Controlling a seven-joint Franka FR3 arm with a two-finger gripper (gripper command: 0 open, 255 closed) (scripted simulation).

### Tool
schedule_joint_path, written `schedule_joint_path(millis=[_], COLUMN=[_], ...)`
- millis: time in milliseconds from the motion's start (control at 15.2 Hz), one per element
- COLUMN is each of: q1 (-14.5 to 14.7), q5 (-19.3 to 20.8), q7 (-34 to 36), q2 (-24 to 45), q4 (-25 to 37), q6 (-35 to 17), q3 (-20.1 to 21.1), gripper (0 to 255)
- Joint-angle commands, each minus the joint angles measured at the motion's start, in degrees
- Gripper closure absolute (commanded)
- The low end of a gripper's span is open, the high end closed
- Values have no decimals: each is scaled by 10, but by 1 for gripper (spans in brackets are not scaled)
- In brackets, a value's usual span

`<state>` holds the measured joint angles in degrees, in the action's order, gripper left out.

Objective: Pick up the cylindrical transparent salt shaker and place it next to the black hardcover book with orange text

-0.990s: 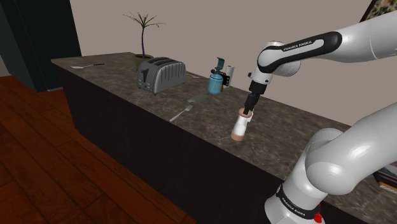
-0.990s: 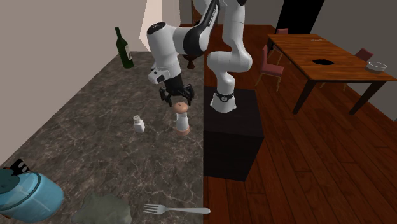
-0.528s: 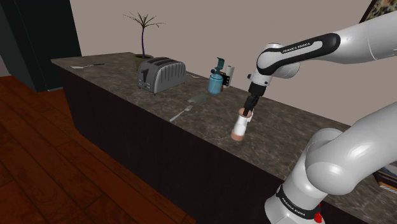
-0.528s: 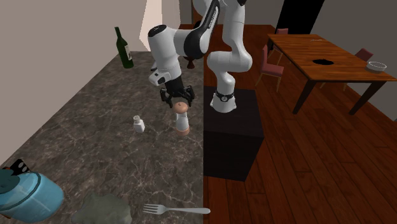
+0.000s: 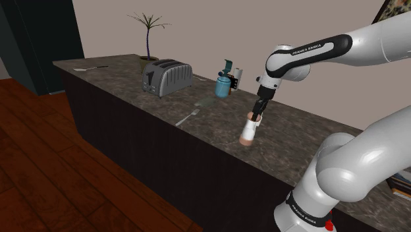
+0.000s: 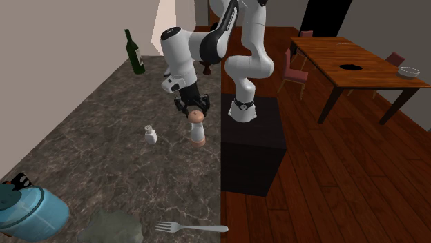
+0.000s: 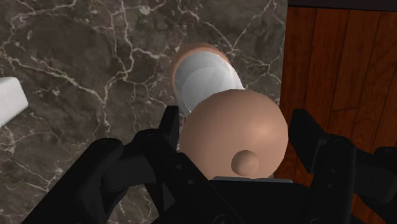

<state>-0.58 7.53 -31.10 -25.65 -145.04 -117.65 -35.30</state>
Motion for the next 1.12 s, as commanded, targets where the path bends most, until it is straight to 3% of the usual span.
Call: schedule_joint_path(millis=[0,1056], q1=[0,-4], q5=[0,0], q7=[0,21], q2=[0,-42], q4=[0,77], q6=[0,117], q3=[0,31], gripper=[255,255])
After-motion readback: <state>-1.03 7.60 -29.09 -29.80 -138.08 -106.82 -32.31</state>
